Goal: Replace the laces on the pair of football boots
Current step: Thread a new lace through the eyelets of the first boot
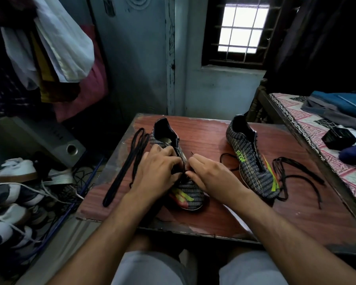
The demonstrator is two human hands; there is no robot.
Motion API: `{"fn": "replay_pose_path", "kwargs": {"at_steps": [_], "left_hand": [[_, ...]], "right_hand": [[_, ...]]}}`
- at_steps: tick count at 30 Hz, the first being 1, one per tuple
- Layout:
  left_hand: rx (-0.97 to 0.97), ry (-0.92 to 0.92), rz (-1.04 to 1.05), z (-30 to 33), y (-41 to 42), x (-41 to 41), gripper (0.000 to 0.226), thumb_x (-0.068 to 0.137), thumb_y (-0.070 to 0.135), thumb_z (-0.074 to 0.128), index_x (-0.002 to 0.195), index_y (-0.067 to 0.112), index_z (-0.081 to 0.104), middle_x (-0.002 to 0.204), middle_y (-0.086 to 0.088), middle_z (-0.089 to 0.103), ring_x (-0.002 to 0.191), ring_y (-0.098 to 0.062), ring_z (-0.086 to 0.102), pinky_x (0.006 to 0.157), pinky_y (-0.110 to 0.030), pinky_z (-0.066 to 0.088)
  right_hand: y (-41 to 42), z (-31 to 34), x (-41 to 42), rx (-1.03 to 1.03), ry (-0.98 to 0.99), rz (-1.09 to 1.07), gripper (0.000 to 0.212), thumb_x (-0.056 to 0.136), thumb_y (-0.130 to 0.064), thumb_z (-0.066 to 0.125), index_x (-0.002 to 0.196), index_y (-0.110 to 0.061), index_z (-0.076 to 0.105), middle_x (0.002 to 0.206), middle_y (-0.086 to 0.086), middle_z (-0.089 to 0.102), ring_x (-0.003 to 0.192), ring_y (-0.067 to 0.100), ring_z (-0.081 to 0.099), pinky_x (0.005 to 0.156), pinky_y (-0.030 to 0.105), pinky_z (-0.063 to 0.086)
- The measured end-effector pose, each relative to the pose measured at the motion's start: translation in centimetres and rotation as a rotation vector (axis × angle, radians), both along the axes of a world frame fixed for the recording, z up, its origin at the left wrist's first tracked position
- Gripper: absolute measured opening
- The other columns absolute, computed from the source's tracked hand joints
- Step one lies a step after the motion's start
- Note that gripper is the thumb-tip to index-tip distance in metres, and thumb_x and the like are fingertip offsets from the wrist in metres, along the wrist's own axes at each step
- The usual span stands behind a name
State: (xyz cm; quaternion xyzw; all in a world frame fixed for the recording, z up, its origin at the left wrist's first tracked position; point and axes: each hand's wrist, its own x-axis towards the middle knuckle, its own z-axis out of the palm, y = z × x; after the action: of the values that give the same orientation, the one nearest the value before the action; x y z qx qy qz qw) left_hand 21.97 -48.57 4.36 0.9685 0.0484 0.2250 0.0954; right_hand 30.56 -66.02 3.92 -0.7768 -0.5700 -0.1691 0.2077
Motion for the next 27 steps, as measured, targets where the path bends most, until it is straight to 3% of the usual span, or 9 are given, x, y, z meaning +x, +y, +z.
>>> {"fn": "replay_pose_path", "kwargs": {"at_steps": [3,7,12,16,18,20,22,24,27], "left_hand": [[-0.085,-0.023,-0.051,-0.3,0.1,0.1,0.014,0.081,0.040,0.081,0.094,0.037,0.077,0.100,0.016,0.061,0.094,-0.015,0.042,0.082,-0.039,0.046],[-0.103,-0.008,-0.094,-0.2,0.1,0.4,0.011,0.088,0.038,0.076,0.097,0.033,0.079,0.103,0.015,0.059,0.092,-0.011,0.036,0.080,-0.037,0.046],[-0.079,0.120,-0.136,0.5,0.0,1.2,0.014,0.094,0.034,0.070,0.099,0.024,0.077,0.105,0.010,0.055,0.098,-0.016,0.044,0.087,-0.037,0.045],[-0.296,0.392,-0.139,2.4,1.1,1.9,0.011,0.094,0.025,0.072,0.086,0.017,0.072,0.091,0.009,0.046,0.094,-0.015,0.052,0.082,-0.026,0.038],[-0.347,0.507,-0.114,3.3,1.2,2.2,0.014,0.096,0.024,0.069,0.083,0.019,0.067,0.097,0.003,0.050,0.099,-0.018,0.056,0.080,-0.024,0.036],[-0.264,0.588,-0.065,3.8,0.6,2.7,0.014,0.098,0.024,0.062,0.089,0.015,0.068,0.108,-0.009,0.053,0.110,-0.028,0.055,0.088,-0.031,0.039],[-0.196,0.613,0.007,3.7,-0.5,2.8,0.027,0.100,0.028,0.054,0.100,0.008,0.071,0.109,-0.014,0.052,0.114,-0.031,0.052,0.094,-0.036,0.038],[-0.168,0.575,0.066,3.3,-1.0,2.7,0.040,0.098,0.040,0.041,0.091,0.012,0.069,0.101,-0.010,0.048,0.114,-0.032,0.051,0.097,-0.039,0.038],[-0.158,0.544,0.080,2.5,-0.9,2.3,0.039,0.099,0.037,0.038,0.092,0.012,0.067,0.105,-0.009,0.049,0.116,-0.033,0.051,0.103,-0.040,0.038]], "right_hand": [[-0.3,-0.4,0.1,0.009,0.025,-0.019,0.019,0.101,-0.031,0.046,0.098,-0.014,0.054,0.093,-0.004,0.050,0.074,0.011,0.052,0.062,0.020,0.047],[-0.3,0.0,1.1,0.001,0.147,0.007,0.011,0.101,-0.024,0.054,0.102,-0.013,0.054,0.095,-0.008,0.044,0.077,0.007,0.042,0.070,0.027,0.048],[-0.6,0.2,2.1,-0.004,0.268,0.007,0.008,0.097,-0.017,0.065,0.101,-0.013,0.060,0.097,-0.003,0.057,0.083,0.007,0.049,0.081,0.035,0.051],[-0.5,0.3,1.6,0.002,0.266,0.055,0.009,0.096,-0.018,0.068,0.101,-0.011,0.064,0.097,-0.005,0.057,0.085,0.008,0.053,0.081,0.027,0.050],[-0.2,0.5,1.4,-0.011,0.240,0.057,0.010,0.095,-0.017,0.069,0.099,-0.010,0.064,0.096,-0.006,0.056,0.084,0.009,0.053,0.079,0.027,0.049],[-0.1,0.5,1.5,-0.015,0.257,0.054,0.010,0.093,-0.016,0.071,0.099,-0.011,0.066,0.097,-0.002,0.060,0.085,0.015,0.059,0.080,0.030,0.051],[-0.3,0.4,1.7,0.004,0.319,0.044,0.009,0.092,-0.015,0.072,0.100,-0.014,0.068,0.099,-0.002,0.063,0.084,0.016,0.065,0.080,0.027,0.052],[-0.6,0.3,1.8,0.034,0.380,0.021,0.010,0.092,-0.013,0.073,0.101,-0.014,0.069,0.100,-0.003,0.063,0.078,0.010,0.065,0.076,0.019,0.052],[-0.9,0.0,1.3,0.063,0.441,0.011,0.008,0.094,-0.016,0.073,0.102,-0.015,0.071,0.099,-0.006,0.060,0.077,-0.001,0.063,0.074,0.013,0.052]]}}
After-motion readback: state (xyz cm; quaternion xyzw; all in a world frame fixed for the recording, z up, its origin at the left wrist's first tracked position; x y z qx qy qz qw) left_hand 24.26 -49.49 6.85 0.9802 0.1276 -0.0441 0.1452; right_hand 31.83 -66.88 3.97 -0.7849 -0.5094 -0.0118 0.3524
